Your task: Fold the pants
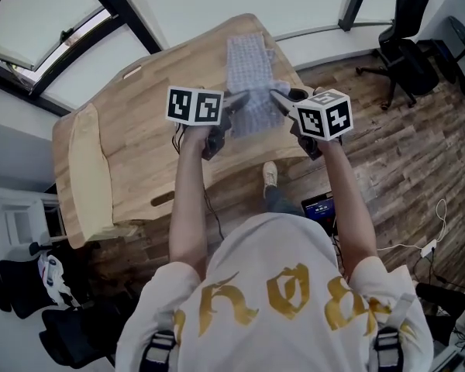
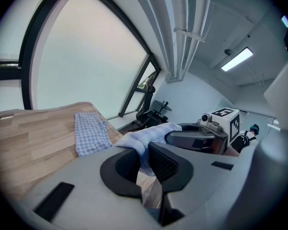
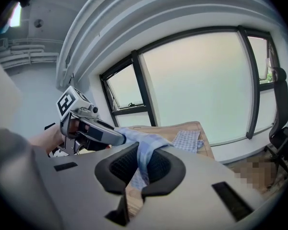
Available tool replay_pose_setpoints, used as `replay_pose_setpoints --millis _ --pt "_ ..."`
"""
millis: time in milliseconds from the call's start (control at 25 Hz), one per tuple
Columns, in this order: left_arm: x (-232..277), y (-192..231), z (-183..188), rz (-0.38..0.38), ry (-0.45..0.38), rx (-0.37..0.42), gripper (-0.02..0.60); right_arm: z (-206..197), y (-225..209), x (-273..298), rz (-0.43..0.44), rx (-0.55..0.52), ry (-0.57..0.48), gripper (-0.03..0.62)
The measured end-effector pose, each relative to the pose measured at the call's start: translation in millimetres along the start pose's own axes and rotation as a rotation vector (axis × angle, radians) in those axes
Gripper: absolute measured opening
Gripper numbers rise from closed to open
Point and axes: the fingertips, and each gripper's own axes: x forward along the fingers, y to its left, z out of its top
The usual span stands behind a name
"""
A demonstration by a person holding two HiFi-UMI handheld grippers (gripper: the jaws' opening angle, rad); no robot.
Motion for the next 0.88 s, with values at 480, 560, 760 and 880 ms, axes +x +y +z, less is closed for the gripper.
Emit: replay_pose_setpoints --millis 480,560,760,880 --pt "80 116 97 0.034 0.074 -0.061 0.062 56 -120 107 0.037 0.076 0.052 0.04" --pt "92 136 114 0.039 0.073 -0.071 0.062 67 -139 126 0.039 0.087 0.056 0.038" --pt "119 180 154 0.058 0.048 -0.085 0.063 92 -183 167 0.053 0.092 0.07 0.039" --pt "141 212 165 0.07 0.046 -0.115 0.061 95 -211 197 0.065 0.101 0.103 0.038"
